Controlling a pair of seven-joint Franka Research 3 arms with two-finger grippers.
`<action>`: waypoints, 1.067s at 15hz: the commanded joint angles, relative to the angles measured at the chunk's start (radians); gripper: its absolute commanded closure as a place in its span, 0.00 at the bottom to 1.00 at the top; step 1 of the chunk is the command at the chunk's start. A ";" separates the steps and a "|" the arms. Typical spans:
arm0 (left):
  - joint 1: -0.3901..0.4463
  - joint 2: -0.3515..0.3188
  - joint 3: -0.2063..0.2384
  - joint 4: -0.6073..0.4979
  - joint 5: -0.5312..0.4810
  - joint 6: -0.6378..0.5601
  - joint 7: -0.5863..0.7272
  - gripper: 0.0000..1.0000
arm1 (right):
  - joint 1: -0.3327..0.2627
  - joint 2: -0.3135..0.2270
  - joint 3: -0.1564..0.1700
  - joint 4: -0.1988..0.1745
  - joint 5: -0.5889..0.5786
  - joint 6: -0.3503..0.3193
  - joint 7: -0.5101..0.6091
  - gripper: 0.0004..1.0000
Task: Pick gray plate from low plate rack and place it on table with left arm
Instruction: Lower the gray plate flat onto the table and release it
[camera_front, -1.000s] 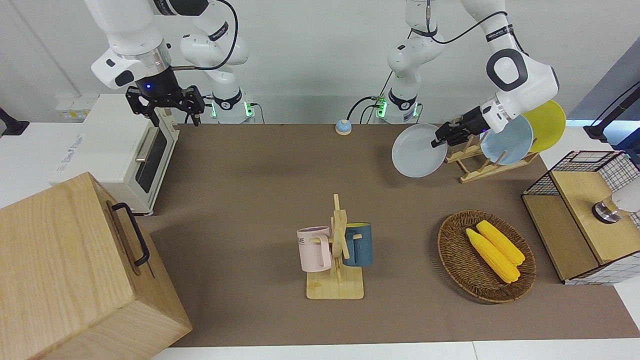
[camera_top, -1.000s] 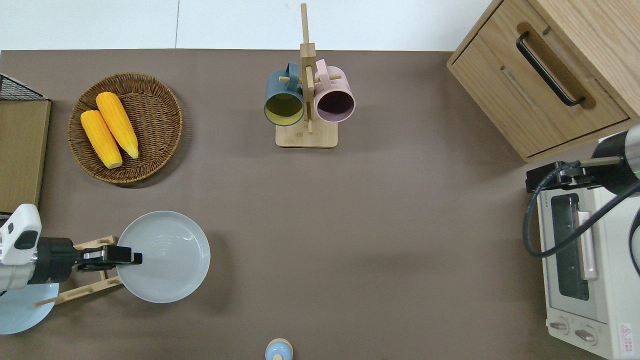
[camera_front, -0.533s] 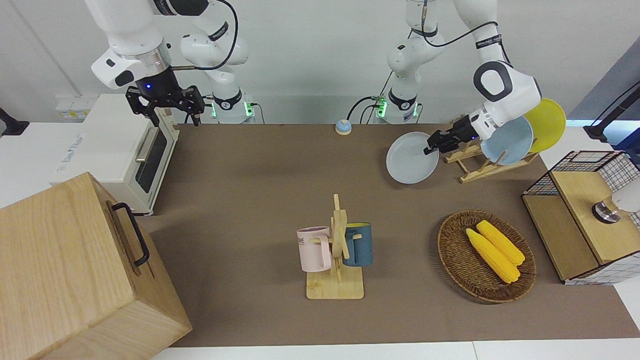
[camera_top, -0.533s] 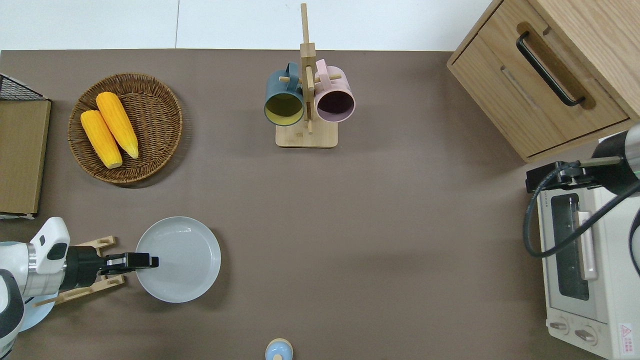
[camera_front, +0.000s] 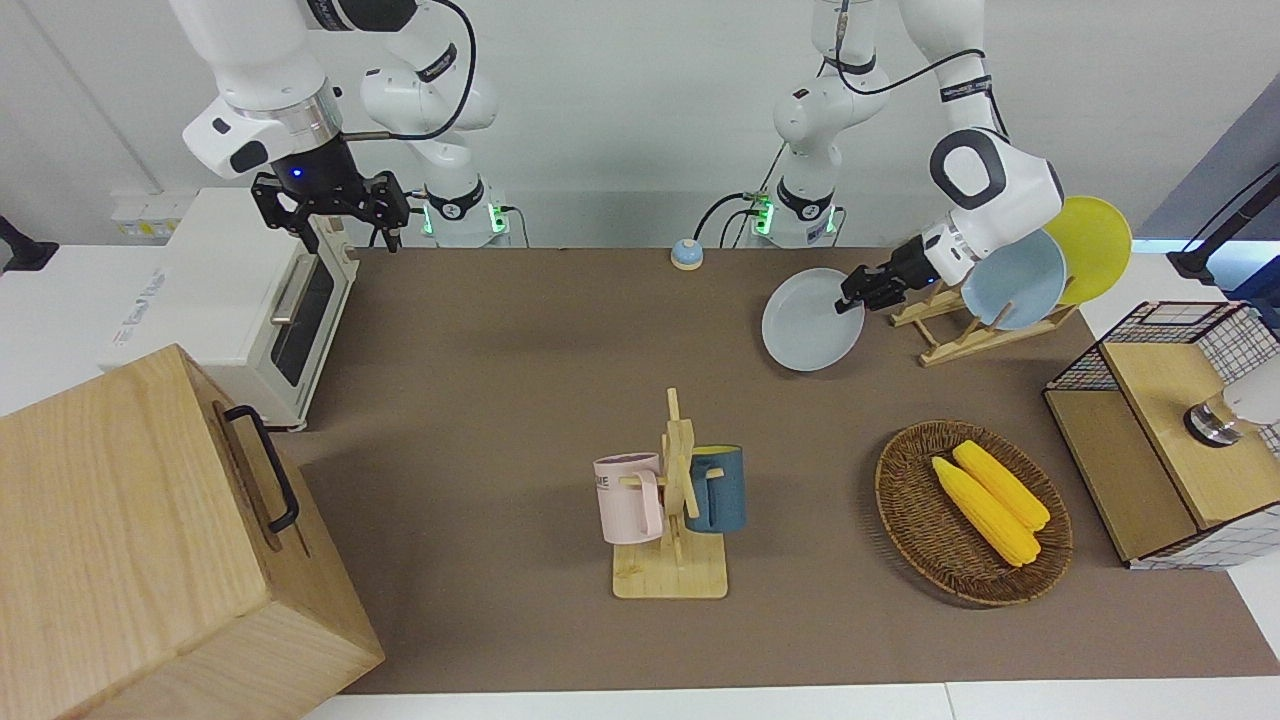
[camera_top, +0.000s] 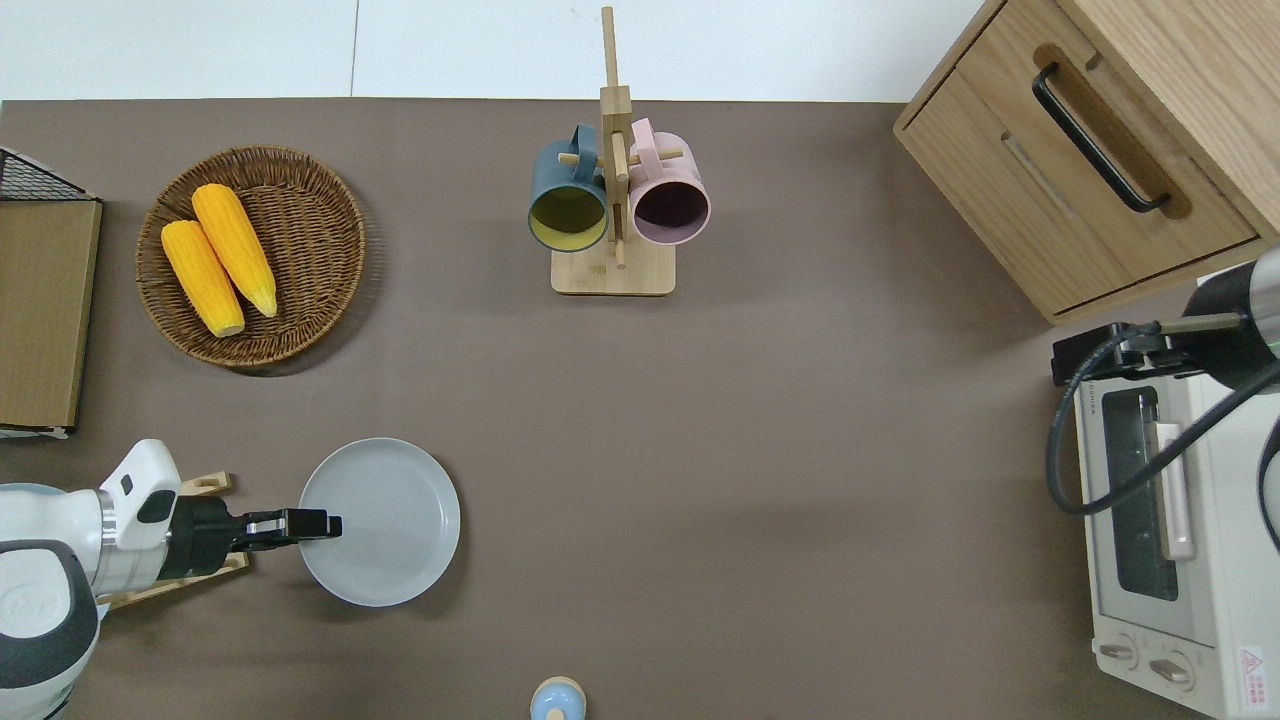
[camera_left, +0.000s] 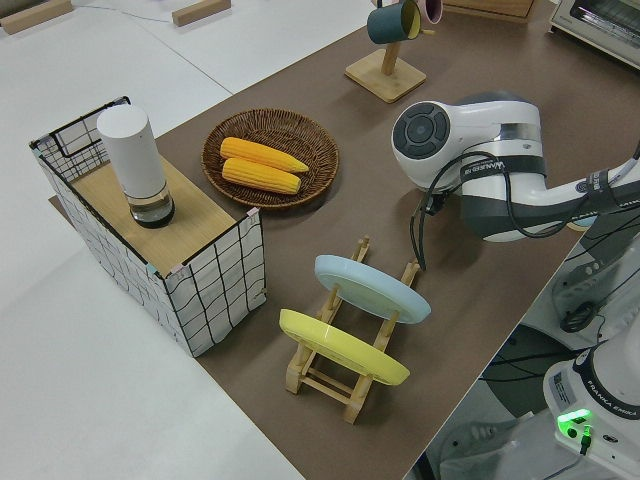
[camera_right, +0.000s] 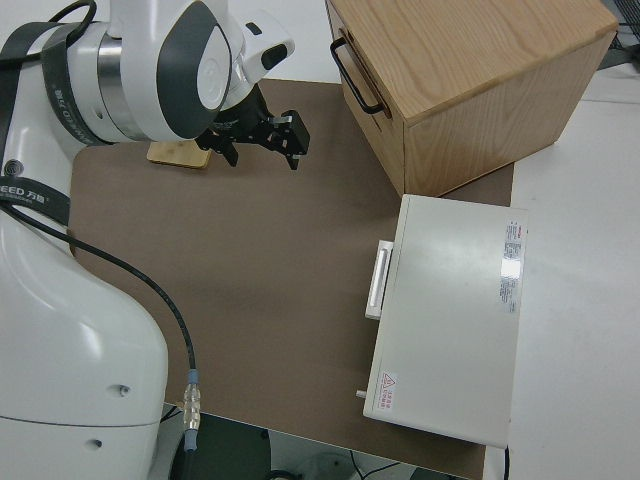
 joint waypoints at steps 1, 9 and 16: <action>-0.034 -0.009 0.005 -0.034 -0.024 0.057 0.019 1.00 | 0.007 0.000 -0.006 0.006 0.003 -0.001 0.004 0.02; -0.058 -0.003 0.005 -0.031 -0.015 0.077 0.019 0.49 | 0.007 0.000 -0.006 0.006 0.003 -0.001 0.004 0.02; -0.058 -0.006 -0.004 0.000 0.066 0.085 0.005 0.00 | 0.007 0.000 -0.006 0.006 0.003 -0.001 0.004 0.02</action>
